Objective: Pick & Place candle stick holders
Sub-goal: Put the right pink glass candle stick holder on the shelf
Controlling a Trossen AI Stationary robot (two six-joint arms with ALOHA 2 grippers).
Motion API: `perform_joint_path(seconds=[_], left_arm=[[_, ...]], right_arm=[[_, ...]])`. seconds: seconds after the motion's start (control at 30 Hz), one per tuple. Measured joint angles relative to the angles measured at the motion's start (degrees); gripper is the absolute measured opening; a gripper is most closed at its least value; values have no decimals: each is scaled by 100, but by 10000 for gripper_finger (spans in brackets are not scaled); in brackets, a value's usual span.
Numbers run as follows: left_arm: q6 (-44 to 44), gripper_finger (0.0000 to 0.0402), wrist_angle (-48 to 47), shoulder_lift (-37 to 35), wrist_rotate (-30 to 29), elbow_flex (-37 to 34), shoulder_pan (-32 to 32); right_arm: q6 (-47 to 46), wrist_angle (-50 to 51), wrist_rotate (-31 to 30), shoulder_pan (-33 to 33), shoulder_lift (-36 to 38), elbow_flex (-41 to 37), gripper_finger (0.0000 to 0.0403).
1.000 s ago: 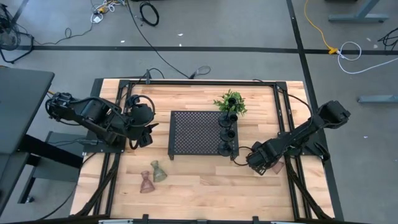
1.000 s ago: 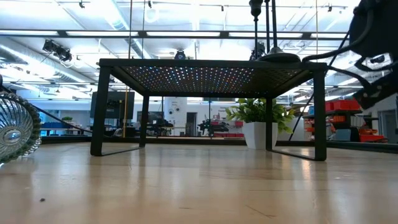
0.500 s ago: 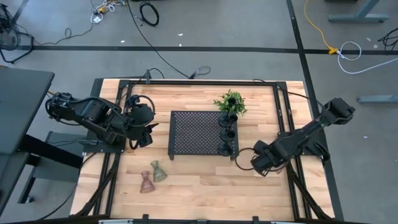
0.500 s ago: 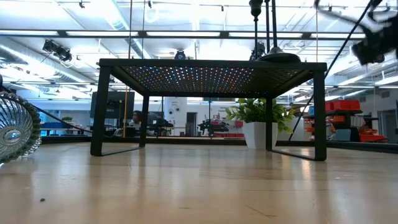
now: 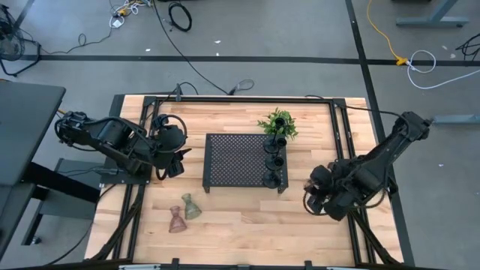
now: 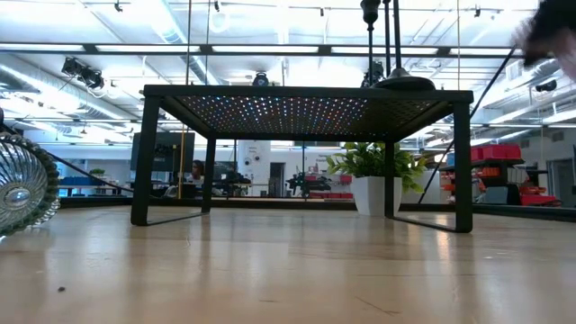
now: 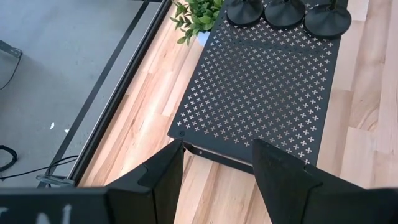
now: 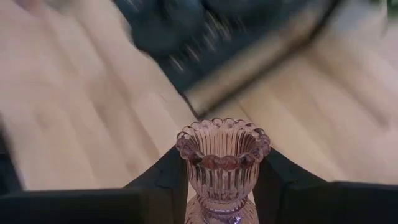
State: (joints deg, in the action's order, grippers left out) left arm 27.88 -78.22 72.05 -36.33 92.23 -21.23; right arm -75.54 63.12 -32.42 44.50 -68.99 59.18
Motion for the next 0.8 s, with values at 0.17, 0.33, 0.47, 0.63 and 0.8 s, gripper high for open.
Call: perform_joint_path(seconds=[0.17, 0.33, 0.47, 0.63, 0.8], left_arm=[[-2, 193, 75, 0, -3, 0, 0], [-4, 193, 240, 0, 2, 0, 0], [-179, 193, 621, 0, 129, 0, -2], [-680, 193, 1416, 0, 308, 0, -147], [-1281, 193, 2531, 0, 370, 0, -248]], right_arm=[[923, -565, -971, 180, 0, 524, 118], [2594, -1985, -1764, 302, 0, 856, 118], [4239, -3511, -2000, 300, 0, 984, 118], [5889, -5309, -2077, 298, 0, 1032, 118], [7382, -6972, -2224, 239, 0, 1038, 118]])
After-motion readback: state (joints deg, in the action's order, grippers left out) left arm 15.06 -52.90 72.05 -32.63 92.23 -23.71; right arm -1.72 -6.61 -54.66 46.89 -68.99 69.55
